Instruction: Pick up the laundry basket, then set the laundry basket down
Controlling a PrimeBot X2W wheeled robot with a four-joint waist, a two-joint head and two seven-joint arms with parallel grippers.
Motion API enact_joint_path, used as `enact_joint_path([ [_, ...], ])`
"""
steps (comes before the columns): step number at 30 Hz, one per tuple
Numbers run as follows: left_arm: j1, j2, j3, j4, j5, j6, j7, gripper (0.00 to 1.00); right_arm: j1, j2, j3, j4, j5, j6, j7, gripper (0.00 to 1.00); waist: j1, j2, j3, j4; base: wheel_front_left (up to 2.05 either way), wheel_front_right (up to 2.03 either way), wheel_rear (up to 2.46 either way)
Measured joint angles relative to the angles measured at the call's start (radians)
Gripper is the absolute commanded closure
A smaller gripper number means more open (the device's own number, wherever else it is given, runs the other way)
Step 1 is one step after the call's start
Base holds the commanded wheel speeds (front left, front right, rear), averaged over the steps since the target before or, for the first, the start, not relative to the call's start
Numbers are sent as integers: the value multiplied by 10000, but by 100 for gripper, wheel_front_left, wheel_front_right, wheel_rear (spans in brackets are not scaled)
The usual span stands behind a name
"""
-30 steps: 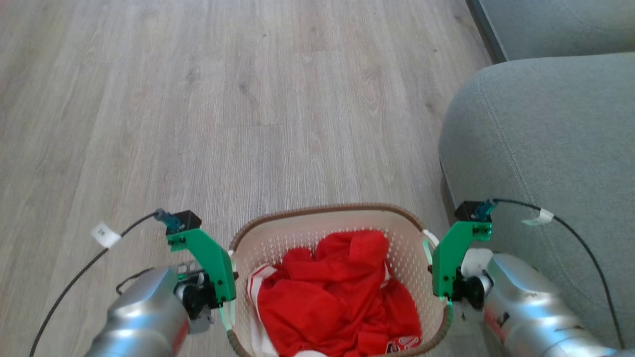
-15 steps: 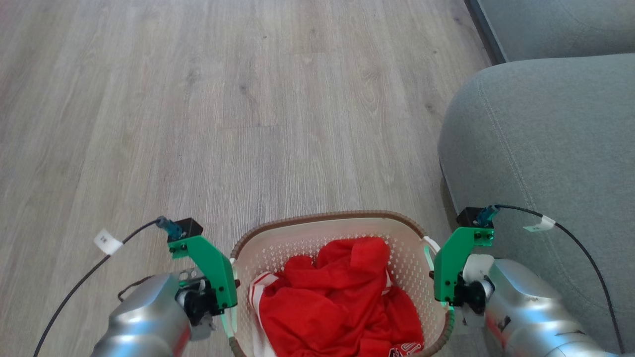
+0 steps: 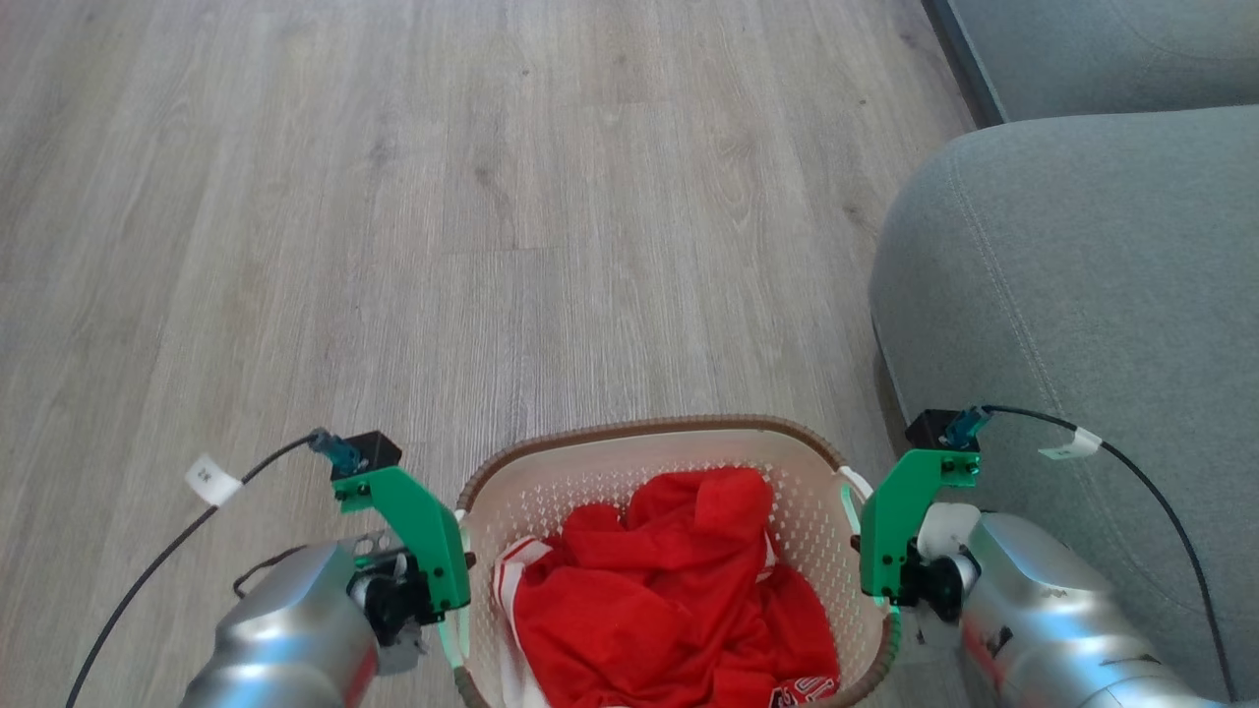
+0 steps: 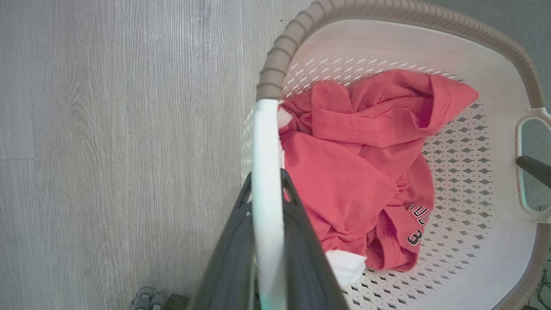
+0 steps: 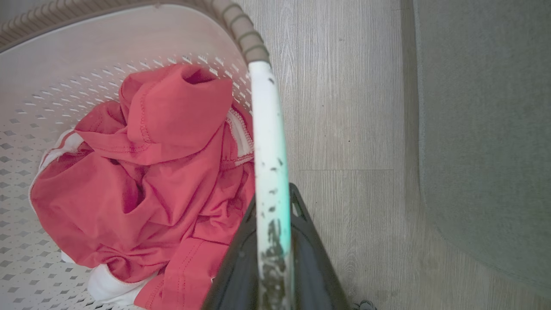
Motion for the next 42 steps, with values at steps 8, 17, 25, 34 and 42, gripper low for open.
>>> enact_joint_path([
  [8, -1, 0, 0, 0, 0, 0, -125, 100, -3, 21, -59, 2, -90, 0, -134, 100, 0, 0, 31, 20, 0, 0, 0],
  [17, -61, 0, -63, -2, 73, -4, -849, 100, -41, 82, -138, -2, -353, 0, -775, 100, 0, 0, 313, -26, 0, 0, 0],
  [25, -391, -23, -144, -15, 222, -36, -1772, 100, -436, 104, -307, 8, -832, 10, -1726, 100, 2, 1, 1002, -76, 0, 0, 0],
  [34, -1336, -33, -286, -36, 556, -44, -2918, 100, -1237, 100, -765, -4, -1465, 13, -2767, 100, 3, 0, 2445, -67, 0, 0, 0],
  [42, -2131, -36, -324, -46, 794, -77, -3787, 100, -1917, 100, -1214, 0, -2054, 15, -3501, 100, 3, 0, 3918, -88, 0, 0, 0],
])
